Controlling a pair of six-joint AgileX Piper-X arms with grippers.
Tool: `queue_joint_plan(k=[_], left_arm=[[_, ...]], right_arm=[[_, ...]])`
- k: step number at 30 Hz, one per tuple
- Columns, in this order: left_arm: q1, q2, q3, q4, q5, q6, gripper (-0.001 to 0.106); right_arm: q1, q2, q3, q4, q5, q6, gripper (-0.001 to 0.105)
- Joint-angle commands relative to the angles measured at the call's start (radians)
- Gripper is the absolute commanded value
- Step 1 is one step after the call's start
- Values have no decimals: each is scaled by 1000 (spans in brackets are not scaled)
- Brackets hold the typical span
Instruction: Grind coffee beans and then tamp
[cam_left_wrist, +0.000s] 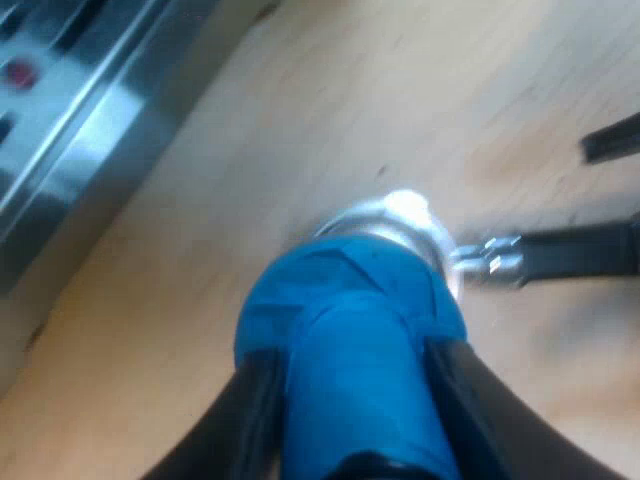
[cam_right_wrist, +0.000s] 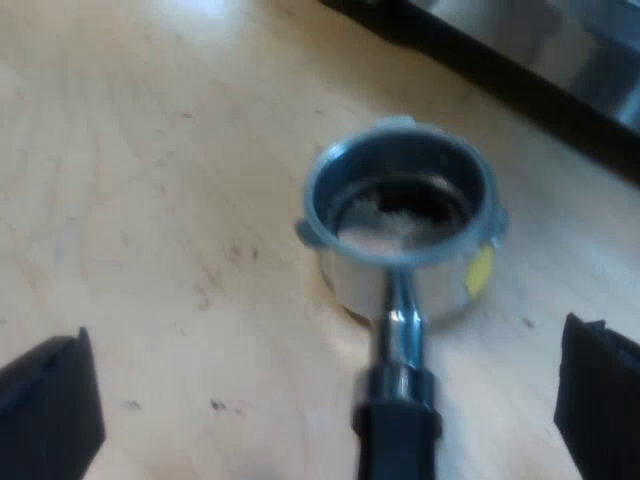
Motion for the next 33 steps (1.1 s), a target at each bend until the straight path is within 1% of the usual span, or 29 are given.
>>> queue_joint_plan(k=[1,2,4,6,8,10,12,13,15,16,18,20,22,24,28,30,33], left_arm=[[68,-44,3,46,-17,-2,0],[79,-50,5,53,-17,-2,0],[148,-76,22,84,-17,-2,0],[190,-93,42,95,-15,-2,0],[236,-110,73,97,-15,-2,0],[251,-116,85,97,-15,-2,0],[329,-135,147,90,-17,-2,0],[337,-135,154,88,-17,-2,0],[386,-135,191,49,-22,-6,0],[399,-132,201,37,-26,-10,0],[413,-125,212,27,-31,-10,0],[414,-115,212,27,-53,-10,0],[414,-96,212,27,-105,-10,0],[414,-74,212,27,-112,-10,0],[414,-4,215,11,-170,-17,0],[414,19,219,-9,-173,-36,0],[414,53,225,-25,-173,-39,0]], right_arm=[[-2,-13,-55,44,-6,-21,93],[-2,-13,-73,62,-9,-22,93],[-2,-13,-122,132,-34,-32,93],[-2,-13,-152,172,-52,-46,93],[-4,-13,-158,176,-55,-49,93],[-5,-13,-170,183,-66,-58,93],[-4,-13,-190,186,-78,-58,93],[-4,-6,-212,186,-97,-58,93],[-26,39,-227,146,-157,-82,93],[-39,67,-237,126,-179,-81,93],[-52,112,-256,103,-193,-81,93],[-61,151,-274,79,-206,-81,93],[-63,197,-289,49,-223,-81,93],[-63,227,-292,23,-228,-81,93],[-63,266,-292,-2,-228,-79,93],[-63,270,-292,-2,-228,-79,93],[-63,270,-292,-10,-228,-79,93]])
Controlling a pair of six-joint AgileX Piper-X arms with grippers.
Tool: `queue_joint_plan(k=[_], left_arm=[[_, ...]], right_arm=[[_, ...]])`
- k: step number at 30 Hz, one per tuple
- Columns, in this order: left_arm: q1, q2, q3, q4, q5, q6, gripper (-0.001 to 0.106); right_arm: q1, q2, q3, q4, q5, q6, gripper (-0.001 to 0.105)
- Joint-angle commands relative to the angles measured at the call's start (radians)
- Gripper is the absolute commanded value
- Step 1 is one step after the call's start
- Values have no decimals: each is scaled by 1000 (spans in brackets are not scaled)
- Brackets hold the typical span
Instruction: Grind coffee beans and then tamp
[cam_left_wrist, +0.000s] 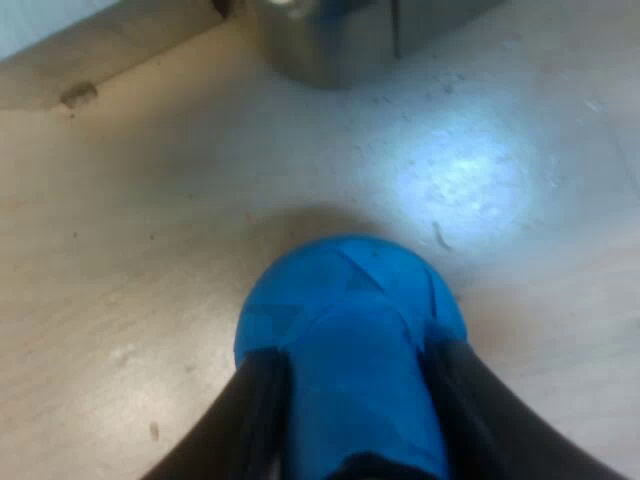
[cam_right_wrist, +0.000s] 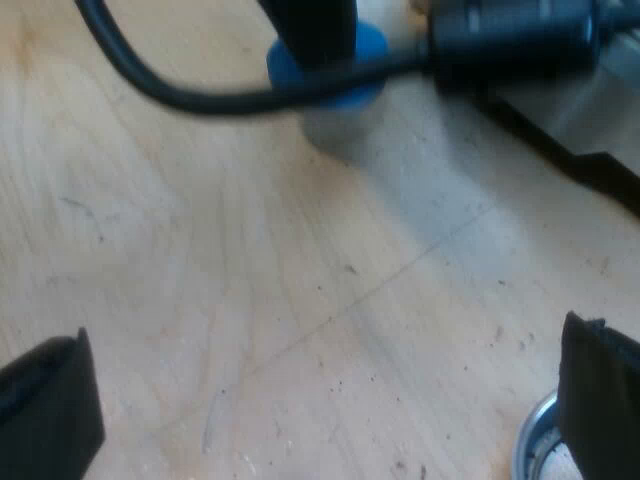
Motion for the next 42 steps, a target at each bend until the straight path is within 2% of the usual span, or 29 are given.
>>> queue_joint_plan(k=[1,4,5,8,10,12,15,19,21,23,25,27,31,35,36,39,42], left_arm=[[-1,22,0,-13,-11,-17,0],[-1,41,0,-15,5,-17,1],[-1,48,0,-17,15,-17,7],[-1,55,0,-18,24,-17,35],[-1,55,0,-18,25,-17,63],[-1,55,0,-18,25,-17,80],[-1,48,-4,-12,44,-8,90],[-1,-6,-6,-2,40,-9,90],[-1,-42,-6,-2,32,-9,90],[-1,-152,-6,-5,14,-18,90],[-1,-262,-6,-3,15,-31,90],[-1,-338,-9,6,8,-41,90],[-1,-480,-33,40,-32,-41,90],[-1,-587,-102,64,-48,-44,90],[-1,-601,-131,69,-50,-67,90],[17,-604,-205,81,-42,-85,90],[71,-587,-281,101,-34,-85,90]], right_arm=[[-2,0,-7,-19,-8,-14,93],[-2,0,-7,-19,-8,-14,93],[-2,0,-7,-19,-8,-14,93],[-2,0,-7,-19,-8,-14,93],[-2,0,-7,-19,-20,-14,93],[-2,0,-7,-19,-31,-14,93],[-2,-5,-7,-19,-31,-14,93],[-2,-35,-7,-6,-31,-7,93],[-2,-83,-20,74,-31,-8,93],[-2,-101,-26,114,-31,-9,93],[-2,-178,-58,284,-31,-9,93],[-2,-221,-80,350,-41,-4,93],[-29,-313,-149,505,-147,-4,93],[-117,-400,-230,656,-173,-9,93],[-145,-418,-254,687,-173,-8,93],[-226,-473,-299,783,-173,-10,93],[-329,-522,-335,891,-173,-14,93]])
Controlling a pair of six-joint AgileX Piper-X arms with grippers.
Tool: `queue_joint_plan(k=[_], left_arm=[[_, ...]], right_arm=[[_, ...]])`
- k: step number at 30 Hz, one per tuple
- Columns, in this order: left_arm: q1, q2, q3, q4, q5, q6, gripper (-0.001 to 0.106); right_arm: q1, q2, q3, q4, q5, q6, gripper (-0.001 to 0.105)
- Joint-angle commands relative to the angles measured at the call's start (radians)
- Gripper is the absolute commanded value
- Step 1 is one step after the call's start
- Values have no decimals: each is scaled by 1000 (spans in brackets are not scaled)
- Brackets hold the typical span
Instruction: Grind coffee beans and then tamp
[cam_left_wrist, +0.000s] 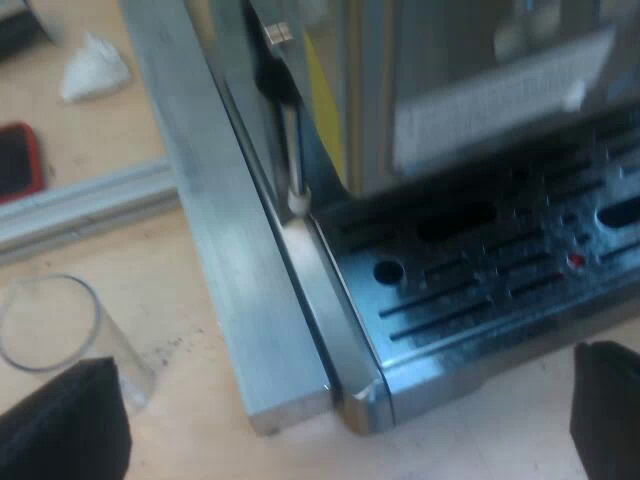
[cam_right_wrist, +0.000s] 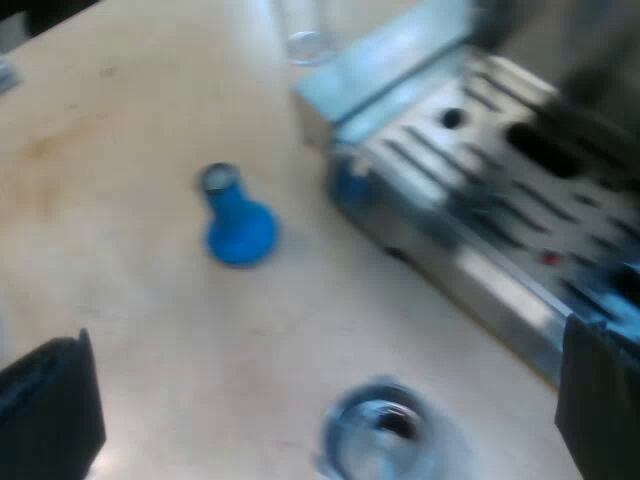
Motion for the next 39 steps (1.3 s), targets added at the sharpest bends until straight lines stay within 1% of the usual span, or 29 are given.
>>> queue_joint_plan(k=[1,2,4,5,6,7,9,10,12,15,16,18,20,23,26,29,30,31,32,36,37,39], left_arm=[[59,17,-64,14,15,-18,90],[70,18,-70,14,21,-18,90],[99,24,-83,14,39,-18,90],[117,27,-89,14,46,-18,90],[164,30,-95,16,68,-18,90],[208,30,-95,32,73,-11,90],[245,30,-95,60,70,-11,90],[248,30,-95,64,70,-11,90],[249,30,-95,78,53,-6,90],[245,29,-95,83,52,-3,90],[245,28,-95,87,50,-3,90],[245,26,-95,103,50,-3,90],[245,22,-95,118,50,-1,90],[245,3,-84,127,50,5,90],[245,-50,-60,127,50,5,90],[234,-115,-26,122,44,13,90],[225,-148,-10,123,35,14,90],[222,-153,-4,123,31,13,90],[215,-189,17,123,28,13,90],[211,-335,83,134,25,55,90],[211,-357,92,134,25,55,90],[211,-444,123,134,25,55,90]], right_arm=[[-92,-50,-30,107,-5,-17,93],[-124,-60,-32,132,-5,-17,93],[-140,-70,-32,144,-5,-17,93],[-240,-109,-32,208,-5,-17,93],[-293,-127,-32,239,-5,-17,93],[-328,-135,-32,259,-5,-17,93],[-432,-162,-32,313,-5,-24,93],[-451,-167,-32,322,-9,-28,93],[-571,-186,-32,373,-35,-47,93],[-696,-205,-32,403,-38,-55,93],[-749,-212,-32,409,-50,-68,93],[-875,-227,-32,427,-116,-102,93],[-947,-234,-32,440,-166,-122,93],[-1079,-257,-26,455,-214,-154,93],[-1100,-307,-21,452,-210,-162,93],[-1100,-369,-21,459,-211,-215,93],[-1100,-397,-21,461,-206,-216,93],[-1100,-407,-21,462,-204,-216,93],[-1100,-432,-21,465,-202,-214,93],[-1100,-530,-21,493,-207,-209,93],[-1100,-543,-21,498,-207,-207,93],[-1100,-596,-18,511,-207,-190,93]])
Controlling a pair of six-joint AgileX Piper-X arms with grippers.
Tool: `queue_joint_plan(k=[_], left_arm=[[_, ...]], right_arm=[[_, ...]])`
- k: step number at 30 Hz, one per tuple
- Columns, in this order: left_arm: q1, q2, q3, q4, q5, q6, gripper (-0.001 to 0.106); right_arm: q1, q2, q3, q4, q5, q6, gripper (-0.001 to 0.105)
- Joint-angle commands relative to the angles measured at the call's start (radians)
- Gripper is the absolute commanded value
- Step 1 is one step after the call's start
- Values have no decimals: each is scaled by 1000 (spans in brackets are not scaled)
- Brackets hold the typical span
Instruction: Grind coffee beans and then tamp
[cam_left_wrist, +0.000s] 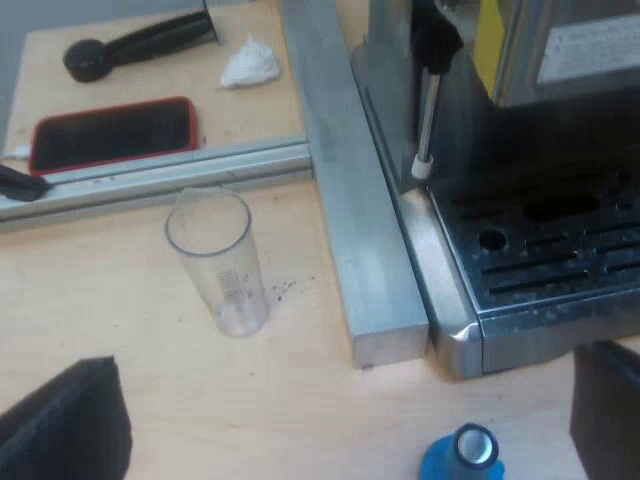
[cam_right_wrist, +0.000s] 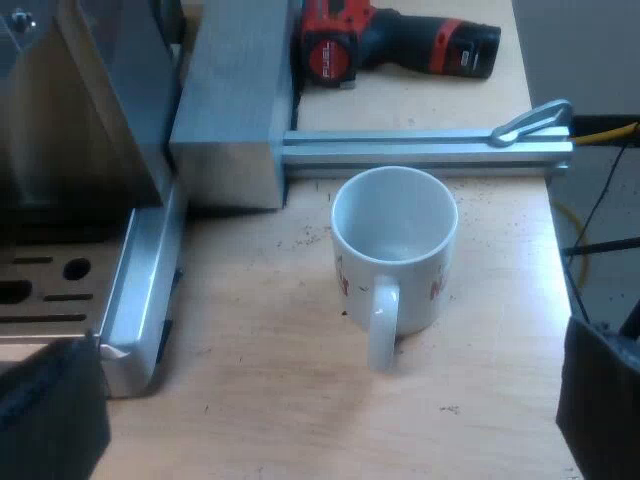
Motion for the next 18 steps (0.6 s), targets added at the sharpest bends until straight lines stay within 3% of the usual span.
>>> queue_joint_plan(k=[1,5,16,17,18], left_arm=[[-3,-70,16,-6,-14,4,90],[-3,-199,35,14,-14,4,90],[-3,-367,34,134,-14,4,90],[-3,-395,34,162,-14,4,90],[-1,-451,22,285,-15,4,90]], right_arm=[[-6,-47,2,11,-6,3,93],[-6,-146,44,10,-6,3,93],[-6,-392,154,30,-10,25,93],[-1,-381,152,44,-9,19,93],[-1,-381,155,39,-23,16,93]])
